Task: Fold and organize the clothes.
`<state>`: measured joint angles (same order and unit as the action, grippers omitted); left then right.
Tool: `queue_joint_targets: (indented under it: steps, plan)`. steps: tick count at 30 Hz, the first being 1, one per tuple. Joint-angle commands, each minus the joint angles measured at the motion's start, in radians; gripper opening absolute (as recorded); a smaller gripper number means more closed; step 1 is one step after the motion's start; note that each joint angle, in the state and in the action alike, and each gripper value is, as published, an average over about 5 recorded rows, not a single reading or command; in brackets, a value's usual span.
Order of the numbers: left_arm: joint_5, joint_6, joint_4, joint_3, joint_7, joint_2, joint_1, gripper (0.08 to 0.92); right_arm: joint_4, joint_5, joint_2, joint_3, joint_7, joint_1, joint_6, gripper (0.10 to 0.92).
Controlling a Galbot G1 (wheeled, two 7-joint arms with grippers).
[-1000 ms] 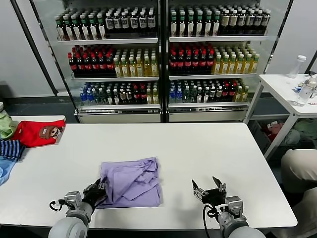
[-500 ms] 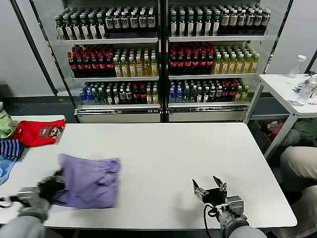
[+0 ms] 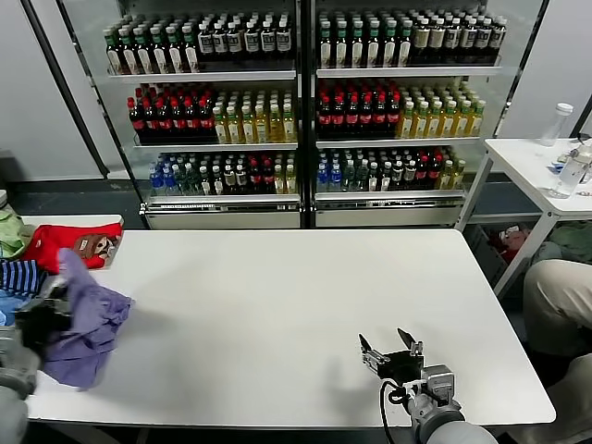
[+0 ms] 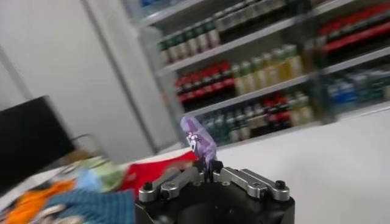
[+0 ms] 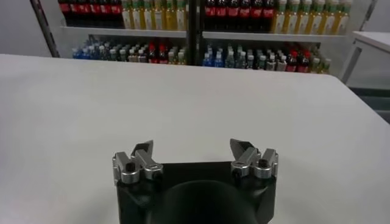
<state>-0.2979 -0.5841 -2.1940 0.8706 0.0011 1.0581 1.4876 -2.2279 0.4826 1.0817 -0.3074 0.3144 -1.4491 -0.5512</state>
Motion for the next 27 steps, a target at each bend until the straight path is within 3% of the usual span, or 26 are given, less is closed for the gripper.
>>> queue_joint_targets:
  steps: [1,4,7,9,13,19,23,27]
  plan:
    - [0.303,0.005,-0.062,-0.75,-0.004,0.434,-0.074,0.108,-0.005,-0.003,0.003,-0.007,0.0,-0.013,0.001,0.823]
    - [0.345,0.046,0.029,-0.802,-0.044,0.552,-0.142,0.12,-0.012,-0.006,0.003,-0.01,0.0,-0.019,0.001,0.823]
    - [0.372,0.092,0.092,-0.765,-0.064,0.578,-0.222,0.181,-0.023,-0.004,-0.007,-0.017,-0.001,-0.02,0.0,0.823]
    - [0.361,0.097,0.085,-0.702,-0.055,0.544,-0.262,0.241,-0.026,-0.001,-0.015,-0.023,-0.003,-0.018,0.0,0.823]
    - [0.331,0.102,-0.009,-0.539,-0.043,0.393,-0.293,0.353,-0.019,0.002,-0.015,-0.023,-0.004,-0.007,0.001,0.823]
    - [0.318,0.161,-0.028,-0.221,-0.04,0.199,-0.214,0.526,0.029,0.002,-0.009,0.036,-0.017,0.087,0.004,0.823]
    - [0.318,0.234,0.061,-0.068,-0.013,0.142,-0.173,0.647,0.113,0.003,0.035,0.161,-0.034,0.234,0.011,0.823]
    - [0.317,0.284,0.091,-0.053,0.005,0.141,-0.146,0.757,0.214,0.026,0.125,0.361,-0.021,0.394,0.004,0.823]
